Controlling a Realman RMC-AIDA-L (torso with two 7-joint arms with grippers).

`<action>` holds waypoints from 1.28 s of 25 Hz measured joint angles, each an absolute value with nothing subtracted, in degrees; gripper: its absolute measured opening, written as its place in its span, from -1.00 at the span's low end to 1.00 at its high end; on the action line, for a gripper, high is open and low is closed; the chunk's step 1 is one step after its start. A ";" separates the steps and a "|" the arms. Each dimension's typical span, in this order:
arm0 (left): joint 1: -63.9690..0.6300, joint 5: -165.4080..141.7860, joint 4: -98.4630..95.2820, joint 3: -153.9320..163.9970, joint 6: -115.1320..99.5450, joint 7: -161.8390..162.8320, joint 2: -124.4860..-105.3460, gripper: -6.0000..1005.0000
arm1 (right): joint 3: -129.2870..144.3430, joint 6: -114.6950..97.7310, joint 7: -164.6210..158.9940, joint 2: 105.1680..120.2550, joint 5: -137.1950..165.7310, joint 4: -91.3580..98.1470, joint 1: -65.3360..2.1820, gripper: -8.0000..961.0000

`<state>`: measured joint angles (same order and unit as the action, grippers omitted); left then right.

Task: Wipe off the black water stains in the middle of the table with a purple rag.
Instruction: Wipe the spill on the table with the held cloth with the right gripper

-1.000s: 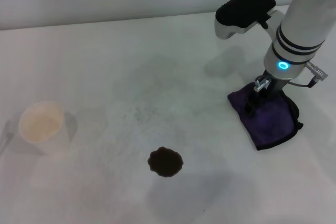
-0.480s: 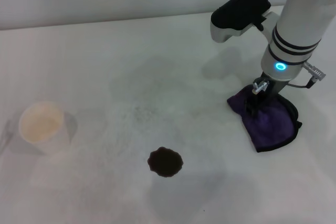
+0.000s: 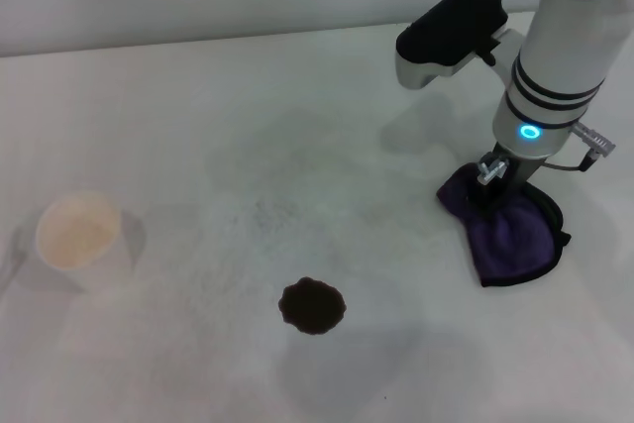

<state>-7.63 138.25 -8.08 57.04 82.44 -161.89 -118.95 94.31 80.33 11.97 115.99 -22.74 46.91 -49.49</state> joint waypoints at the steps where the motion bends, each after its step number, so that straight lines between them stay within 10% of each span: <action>1: -7.64 138.25 -8.06 57.04 82.44 -161.89 -118.98 0.77 | 94.49 80.31 11.97 116.04 -22.74 46.86 -49.49 -0.57; 32: -10.22 138.25 -10.28 57.04 82.19 -161.89 -118.65 0.78 | 132.00 66.70 -2.23 116.19 -50.37 66.73 -51.63 -0.95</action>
